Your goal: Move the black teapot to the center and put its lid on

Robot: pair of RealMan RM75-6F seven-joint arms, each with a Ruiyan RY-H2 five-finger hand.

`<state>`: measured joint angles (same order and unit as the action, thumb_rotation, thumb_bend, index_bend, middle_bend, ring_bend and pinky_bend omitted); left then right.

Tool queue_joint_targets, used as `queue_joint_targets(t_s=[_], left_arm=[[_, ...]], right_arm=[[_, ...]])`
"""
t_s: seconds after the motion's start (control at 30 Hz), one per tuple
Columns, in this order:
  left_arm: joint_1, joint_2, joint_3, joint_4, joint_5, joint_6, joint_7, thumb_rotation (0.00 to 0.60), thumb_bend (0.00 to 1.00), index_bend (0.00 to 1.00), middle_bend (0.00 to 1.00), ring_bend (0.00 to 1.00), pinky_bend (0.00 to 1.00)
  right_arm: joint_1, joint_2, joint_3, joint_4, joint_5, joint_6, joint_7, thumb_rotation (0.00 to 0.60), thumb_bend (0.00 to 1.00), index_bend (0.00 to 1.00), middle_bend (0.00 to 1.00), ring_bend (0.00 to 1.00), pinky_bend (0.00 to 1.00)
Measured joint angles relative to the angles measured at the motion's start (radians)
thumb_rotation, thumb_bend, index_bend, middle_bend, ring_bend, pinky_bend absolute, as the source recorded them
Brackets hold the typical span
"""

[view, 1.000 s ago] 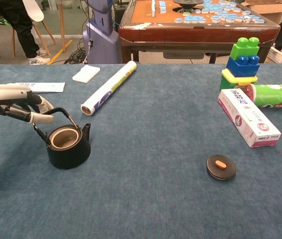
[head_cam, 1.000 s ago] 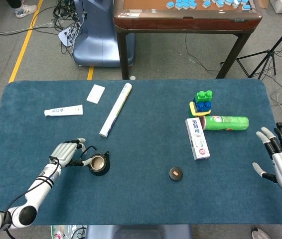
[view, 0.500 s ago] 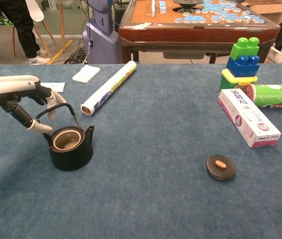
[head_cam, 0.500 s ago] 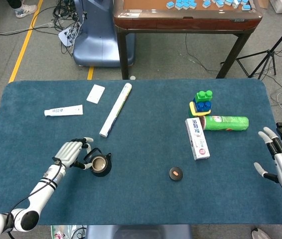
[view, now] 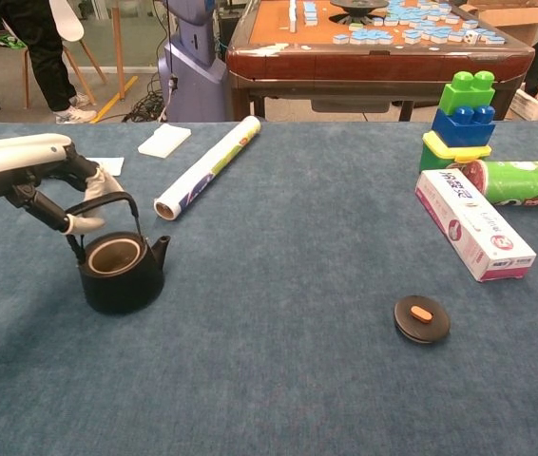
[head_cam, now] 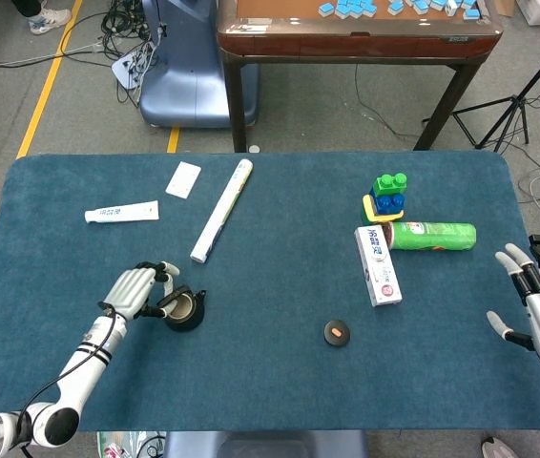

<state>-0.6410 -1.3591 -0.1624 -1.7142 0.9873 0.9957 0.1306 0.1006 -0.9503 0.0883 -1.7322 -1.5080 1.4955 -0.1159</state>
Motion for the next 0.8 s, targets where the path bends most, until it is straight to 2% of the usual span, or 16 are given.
queue_joint_targets(t_s=[0.3, 0.43, 0.8], left_arm=[[0.024, 0.012, -0.010, -0.017, 0.061, 0.014, -0.078, 0.600, 0.36, 0.74, 0.33, 0.27, 0.13], [0.024, 0.025, -0.030, -0.035, 0.087, 0.009, -0.121, 0.600, 0.36, 0.73, 0.33, 0.27, 0.13], [-0.036, 0.023, -0.084, -0.050, 0.093, -0.027, -0.118, 0.600, 0.36, 0.73, 0.33, 0.27, 0.13]], right_arm=[[-0.001, -0.002, 0.002, 0.002, -0.001, 0.005, 0.003, 0.600, 0.26, 0.12, 0.13, 0.00, 0.00], [-0.001, -0.002, 0.003, 0.000, -0.005, 0.007, 0.003, 0.600, 0.26, 0.12, 0.13, 0.00, 0.00], [-0.004, -0.002, -0.002, -0.002, -0.008, 0.007, -0.002, 0.600, 0.26, 0.12, 0.13, 0.00, 0.00]])
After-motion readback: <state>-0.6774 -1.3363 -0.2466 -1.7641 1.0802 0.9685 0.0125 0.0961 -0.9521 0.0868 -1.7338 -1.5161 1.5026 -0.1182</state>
